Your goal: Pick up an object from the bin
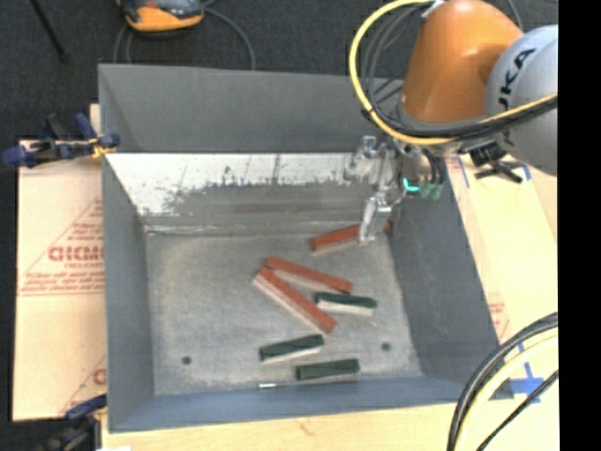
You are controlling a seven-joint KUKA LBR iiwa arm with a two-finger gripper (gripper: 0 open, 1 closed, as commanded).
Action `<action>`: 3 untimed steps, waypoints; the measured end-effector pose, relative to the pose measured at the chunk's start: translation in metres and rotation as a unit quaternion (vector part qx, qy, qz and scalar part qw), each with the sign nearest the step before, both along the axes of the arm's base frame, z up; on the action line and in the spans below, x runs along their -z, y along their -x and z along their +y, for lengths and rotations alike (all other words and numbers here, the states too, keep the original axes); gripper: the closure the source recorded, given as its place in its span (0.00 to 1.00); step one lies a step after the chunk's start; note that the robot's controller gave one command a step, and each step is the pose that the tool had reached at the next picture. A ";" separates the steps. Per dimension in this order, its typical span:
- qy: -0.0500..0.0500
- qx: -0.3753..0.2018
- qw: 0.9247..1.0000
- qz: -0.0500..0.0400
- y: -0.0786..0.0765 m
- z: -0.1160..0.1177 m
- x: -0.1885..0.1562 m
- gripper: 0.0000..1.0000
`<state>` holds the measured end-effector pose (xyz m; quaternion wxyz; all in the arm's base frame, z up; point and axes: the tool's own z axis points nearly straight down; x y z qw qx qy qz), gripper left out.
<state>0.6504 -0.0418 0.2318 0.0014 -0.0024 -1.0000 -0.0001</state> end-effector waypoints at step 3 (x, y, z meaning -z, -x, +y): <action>0.001 -0.064 0.998 -0.004 0.016 0.010 0.073 0.00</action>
Offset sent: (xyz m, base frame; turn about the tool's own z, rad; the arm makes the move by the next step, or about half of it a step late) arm -0.0322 0.0161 -0.1108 -0.1778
